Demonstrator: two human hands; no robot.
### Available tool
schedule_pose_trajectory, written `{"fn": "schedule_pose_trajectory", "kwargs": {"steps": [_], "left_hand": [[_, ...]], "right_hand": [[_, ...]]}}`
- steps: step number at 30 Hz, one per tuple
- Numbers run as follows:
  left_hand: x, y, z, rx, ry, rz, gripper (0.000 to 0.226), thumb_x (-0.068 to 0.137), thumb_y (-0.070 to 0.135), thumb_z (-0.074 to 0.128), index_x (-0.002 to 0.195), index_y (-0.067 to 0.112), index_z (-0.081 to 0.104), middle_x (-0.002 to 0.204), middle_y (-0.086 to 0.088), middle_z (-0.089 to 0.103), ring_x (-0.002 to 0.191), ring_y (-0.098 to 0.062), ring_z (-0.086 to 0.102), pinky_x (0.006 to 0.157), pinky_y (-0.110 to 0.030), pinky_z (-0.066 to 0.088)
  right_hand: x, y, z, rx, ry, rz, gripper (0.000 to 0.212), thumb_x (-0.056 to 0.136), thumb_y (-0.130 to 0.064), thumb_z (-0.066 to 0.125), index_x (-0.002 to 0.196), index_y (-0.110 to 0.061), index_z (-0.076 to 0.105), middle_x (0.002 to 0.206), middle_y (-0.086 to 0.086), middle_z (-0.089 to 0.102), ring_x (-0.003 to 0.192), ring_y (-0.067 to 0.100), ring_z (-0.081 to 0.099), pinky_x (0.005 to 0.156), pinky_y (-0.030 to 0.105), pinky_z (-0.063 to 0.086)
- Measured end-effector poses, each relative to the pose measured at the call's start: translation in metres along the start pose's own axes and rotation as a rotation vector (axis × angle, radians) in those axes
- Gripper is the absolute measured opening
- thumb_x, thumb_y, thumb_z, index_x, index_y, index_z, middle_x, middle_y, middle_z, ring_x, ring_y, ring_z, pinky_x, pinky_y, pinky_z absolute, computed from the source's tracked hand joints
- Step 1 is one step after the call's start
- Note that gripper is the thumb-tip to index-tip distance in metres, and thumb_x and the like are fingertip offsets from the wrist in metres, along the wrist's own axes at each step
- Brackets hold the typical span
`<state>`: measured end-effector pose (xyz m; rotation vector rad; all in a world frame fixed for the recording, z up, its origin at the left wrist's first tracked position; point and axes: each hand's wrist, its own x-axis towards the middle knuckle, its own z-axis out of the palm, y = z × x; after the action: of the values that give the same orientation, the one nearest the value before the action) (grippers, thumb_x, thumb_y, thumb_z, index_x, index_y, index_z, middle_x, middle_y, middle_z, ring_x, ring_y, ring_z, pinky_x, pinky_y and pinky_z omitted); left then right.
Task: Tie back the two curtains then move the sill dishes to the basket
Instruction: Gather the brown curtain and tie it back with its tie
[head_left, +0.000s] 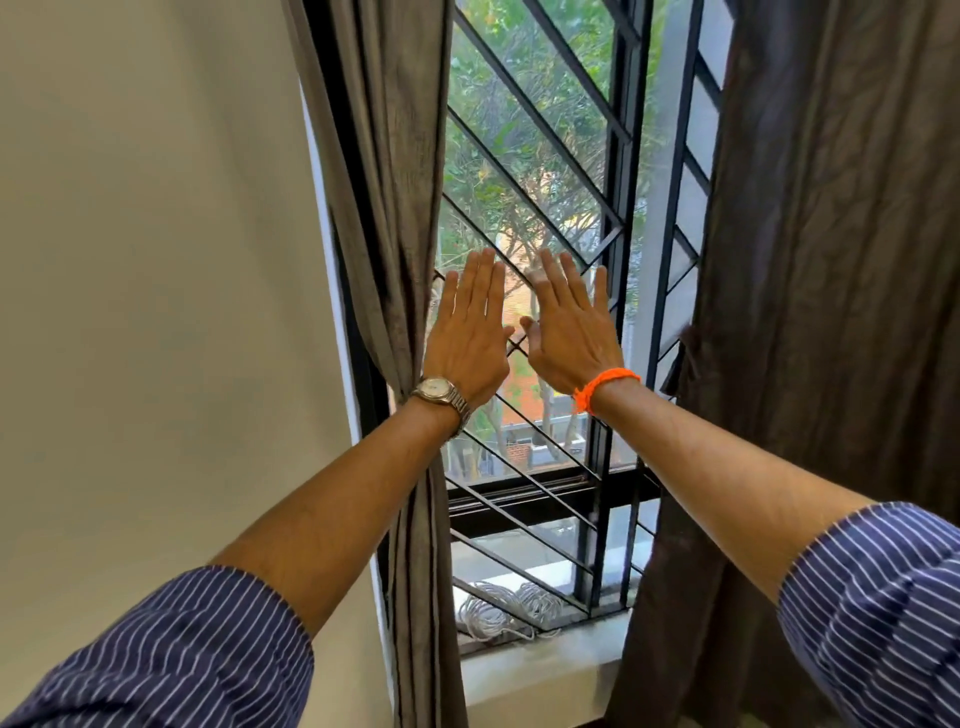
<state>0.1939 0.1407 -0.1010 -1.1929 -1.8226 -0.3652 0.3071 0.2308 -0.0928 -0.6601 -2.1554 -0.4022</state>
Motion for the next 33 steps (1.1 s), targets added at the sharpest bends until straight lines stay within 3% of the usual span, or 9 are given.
{"fn": "schedule_pose_trajectory", "kwargs": {"steps": [13, 18, 26, 33], "left_hand": [[0.062, 0.138, 0.017, -0.100, 0.032, 0.097, 0.074, 0.098, 0.043, 0.040, 0.153, 0.001, 0.013, 0.162, -0.017, 0.005, 0.150, -0.032, -0.001, 0.120, -0.052, 0.004], [0.095, 0.218, 0.019, -0.178, 0.034, 0.157, 0.078, 0.095, 0.043, 0.045, 0.153, 0.001, 0.014, 0.162, -0.017, 0.006, 0.150, -0.030, -0.001, 0.121, -0.047, -0.006], [0.139, 0.313, 0.033, -0.235, 0.085, 0.176, 0.076, 0.095, 0.041, 0.044, 0.152, 0.001, 0.016, 0.161, -0.017, 0.009, 0.150, -0.029, 0.002, 0.122, -0.048, 0.001], [0.157, 0.349, 0.056, -0.250, 0.063, 0.126, 0.079, 0.094, 0.046, 0.045, 0.153, 0.003, 0.014, 0.162, -0.016, 0.007, 0.150, -0.029, 0.000, 0.122, -0.048, 0.005]], "right_hand": [[-0.019, 0.152, -0.047, -0.151, 0.045, 0.166, 0.059, 0.093, -0.045, 0.042, 0.145, -0.018, 0.034, 0.161, 0.003, 0.017, 0.150, 0.025, 0.009, 0.118, 0.059, 0.007], [-0.027, 0.225, -0.066, -0.224, 0.069, 0.221, 0.060, 0.094, -0.048, 0.039, 0.146, -0.019, 0.034, 0.161, 0.003, 0.016, 0.150, 0.024, 0.008, 0.119, 0.058, 0.009], [-0.041, 0.325, -0.072, -0.289, 0.045, 0.277, 0.060, 0.095, -0.047, 0.035, 0.147, -0.018, 0.032, 0.161, 0.004, 0.015, 0.151, 0.023, 0.007, 0.119, 0.057, 0.010], [-0.047, 0.369, -0.063, -0.286, 0.027, 0.293, 0.059, 0.096, -0.048, 0.033, 0.148, -0.019, 0.031, 0.161, 0.005, 0.014, 0.151, 0.024, 0.007, 0.119, 0.057, 0.010]]}}
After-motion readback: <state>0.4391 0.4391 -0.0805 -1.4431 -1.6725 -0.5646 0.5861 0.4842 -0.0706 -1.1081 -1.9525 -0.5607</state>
